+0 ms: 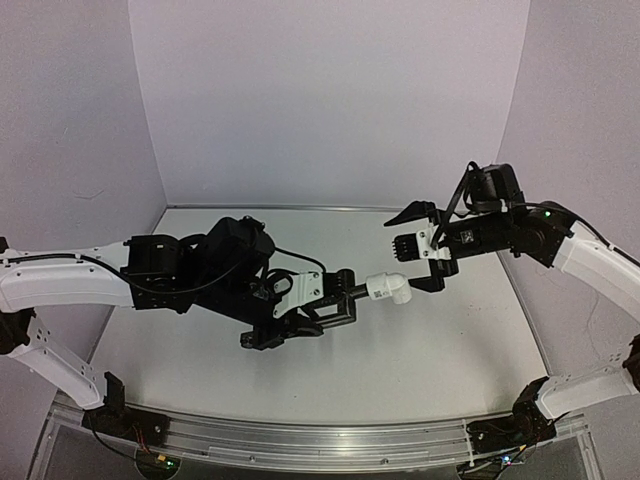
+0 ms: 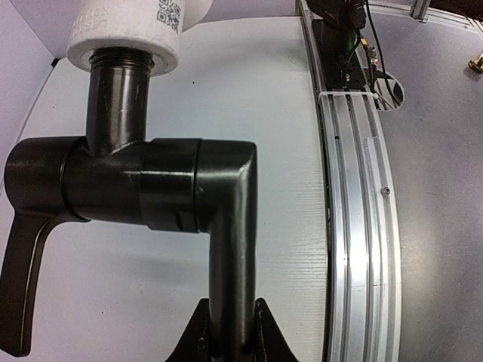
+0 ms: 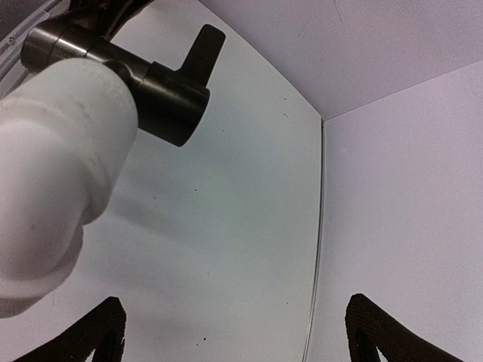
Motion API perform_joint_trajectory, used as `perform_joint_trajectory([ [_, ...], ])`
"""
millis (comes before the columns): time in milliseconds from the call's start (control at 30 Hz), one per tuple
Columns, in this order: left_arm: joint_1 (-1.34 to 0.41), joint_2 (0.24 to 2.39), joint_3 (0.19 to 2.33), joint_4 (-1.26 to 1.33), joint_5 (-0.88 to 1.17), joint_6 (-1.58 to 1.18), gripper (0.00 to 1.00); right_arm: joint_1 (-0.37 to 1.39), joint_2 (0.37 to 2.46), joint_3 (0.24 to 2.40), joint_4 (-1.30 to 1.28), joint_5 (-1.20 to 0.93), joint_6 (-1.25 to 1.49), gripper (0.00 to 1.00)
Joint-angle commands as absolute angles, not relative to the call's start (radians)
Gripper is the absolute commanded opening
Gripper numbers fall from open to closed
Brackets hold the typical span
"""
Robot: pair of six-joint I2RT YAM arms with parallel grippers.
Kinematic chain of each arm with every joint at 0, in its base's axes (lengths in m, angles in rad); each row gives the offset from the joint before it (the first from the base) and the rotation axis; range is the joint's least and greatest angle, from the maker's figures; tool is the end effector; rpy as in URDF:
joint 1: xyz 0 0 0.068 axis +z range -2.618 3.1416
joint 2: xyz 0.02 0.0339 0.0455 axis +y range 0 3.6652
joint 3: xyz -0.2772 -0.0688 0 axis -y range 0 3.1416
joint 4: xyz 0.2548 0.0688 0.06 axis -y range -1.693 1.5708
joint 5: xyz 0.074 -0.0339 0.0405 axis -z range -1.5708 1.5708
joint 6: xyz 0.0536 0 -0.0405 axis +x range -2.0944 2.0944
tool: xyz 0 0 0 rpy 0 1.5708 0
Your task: Install the water faucets
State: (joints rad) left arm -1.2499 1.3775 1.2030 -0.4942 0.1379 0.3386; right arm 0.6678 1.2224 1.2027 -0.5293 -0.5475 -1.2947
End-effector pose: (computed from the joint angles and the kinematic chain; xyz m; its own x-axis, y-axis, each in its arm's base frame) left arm 0.0964 -0.3134 0.3216 0.1391 0.6247 -0.7684 0.9836 0.0027 0.1802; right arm 0.2053 0.1974 0.3665 0.7325 -0.4685 -0.4939 -0.6334 -0.2031 -0.7467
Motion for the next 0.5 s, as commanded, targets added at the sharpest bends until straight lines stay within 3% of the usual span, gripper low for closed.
perform_joint_trajectory([
  [0,-1.247,1.358,1.24,-0.372,0.156,0.326,0.0,0.666,1.233,1.254,-0.475,-0.579,-1.26,0.98],
  [467,-1.236,1.371,1.251,-0.368,0.138,0.311,0.0,0.687,1.156,1.232,-0.563,-0.734,-1.295,0.98],
])
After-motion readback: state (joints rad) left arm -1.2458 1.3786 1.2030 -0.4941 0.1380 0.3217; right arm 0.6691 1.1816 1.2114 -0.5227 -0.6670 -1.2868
